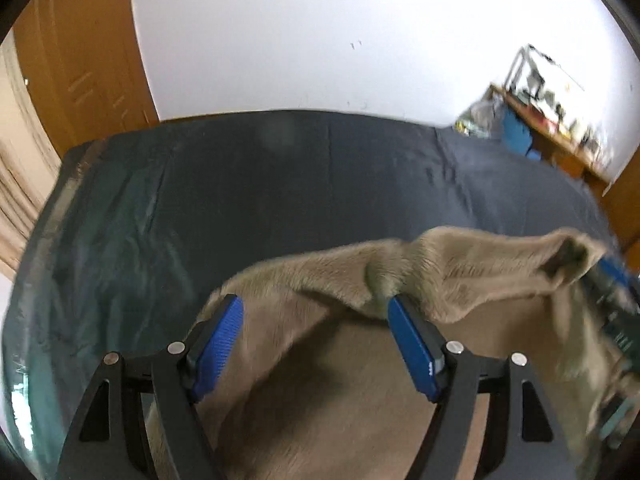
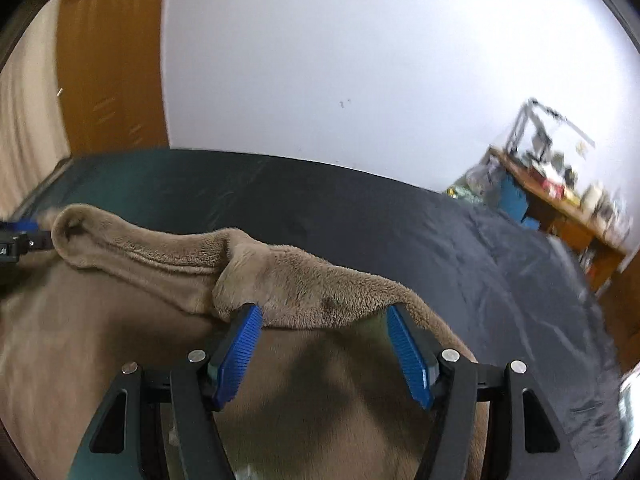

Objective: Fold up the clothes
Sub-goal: 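Lower the held sweatshirt onto the bed with both grippers, then open both grippers and release the sweatshirt laid flat on the bed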

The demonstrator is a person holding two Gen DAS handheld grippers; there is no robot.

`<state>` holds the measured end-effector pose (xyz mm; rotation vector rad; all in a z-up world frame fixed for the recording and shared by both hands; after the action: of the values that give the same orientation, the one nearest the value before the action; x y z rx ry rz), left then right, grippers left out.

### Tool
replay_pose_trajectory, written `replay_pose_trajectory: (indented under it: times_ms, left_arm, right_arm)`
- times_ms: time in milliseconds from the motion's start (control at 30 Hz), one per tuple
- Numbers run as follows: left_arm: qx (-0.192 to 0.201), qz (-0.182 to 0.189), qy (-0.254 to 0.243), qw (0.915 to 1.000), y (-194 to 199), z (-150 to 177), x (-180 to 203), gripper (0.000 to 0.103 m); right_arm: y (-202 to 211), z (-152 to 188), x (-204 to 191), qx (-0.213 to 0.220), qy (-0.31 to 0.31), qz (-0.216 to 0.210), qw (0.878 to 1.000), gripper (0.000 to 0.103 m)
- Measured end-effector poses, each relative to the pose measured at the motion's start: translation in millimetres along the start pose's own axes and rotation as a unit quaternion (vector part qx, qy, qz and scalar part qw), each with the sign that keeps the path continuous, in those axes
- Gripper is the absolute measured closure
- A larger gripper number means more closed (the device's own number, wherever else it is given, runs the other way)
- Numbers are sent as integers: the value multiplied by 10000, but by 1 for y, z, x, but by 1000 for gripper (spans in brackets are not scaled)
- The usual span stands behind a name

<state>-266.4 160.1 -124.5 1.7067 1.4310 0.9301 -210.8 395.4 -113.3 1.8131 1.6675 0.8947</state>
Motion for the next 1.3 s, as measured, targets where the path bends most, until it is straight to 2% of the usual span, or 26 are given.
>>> replay_pose_trajectory:
  times_ms: [167, 333, 500, 567, 667, 800, 1000, 1200, 1300]
  left_arm:
    - [-138, -300, -89, 9994, -21, -7, -2, 24]
    - [-291, -75, 297, 9991, -41, -7, -6, 22]
    - [-246, -196, 288, 9991, -39, -7, -9, 12]
    - [-373, -52, 359, 9986, -40, -4, -14, 12]
    - [-508, 233, 503, 9972, -25, 0, -25, 12]
    - [-256, 446, 637, 9966, 29, 8, -61, 12]
    - [-114, 454, 770, 9959, 83, 56, -117, 11]
    - [-193, 494, 670, 9963, 102, 130, -150, 11]
    - [-219, 654, 727, 9950, 109, 164, -160, 11]
  right_arm:
    - [-46, 0, 5, -318, 72, 250, 9992, 36]
    - [-54, 2, 2, -489, -41, 314, 9983, 36]
    - [-55, 1, 1, -526, -96, 363, 9979, 31]
    - [-53, 3, -3, -535, -125, 328, 9980, 30]
    - [-56, 1, 3, -544, -226, 168, 9981, 30]
    - [-39, 8, -3, -525, -145, 37, 9985, 30]
    - [25, 29, -44, -474, -105, -467, 9977, 30]
    - [74, 73, -85, -777, -101, -1163, 9901, 30]
    - [88, 94, -101, -932, -184, -1427, 9852, 30]
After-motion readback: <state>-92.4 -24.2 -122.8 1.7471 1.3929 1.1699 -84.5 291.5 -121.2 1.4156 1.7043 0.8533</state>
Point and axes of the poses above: each gripper's, at about its wrist camera, not at the fingertips, and y roughly against the way its jaws point, x to its right, z to its underside, the point moved 10 cm from there along -y, roughly the way its jaws point, and after that the axes turned 4 degrees about -x, right-handed, at the moved point
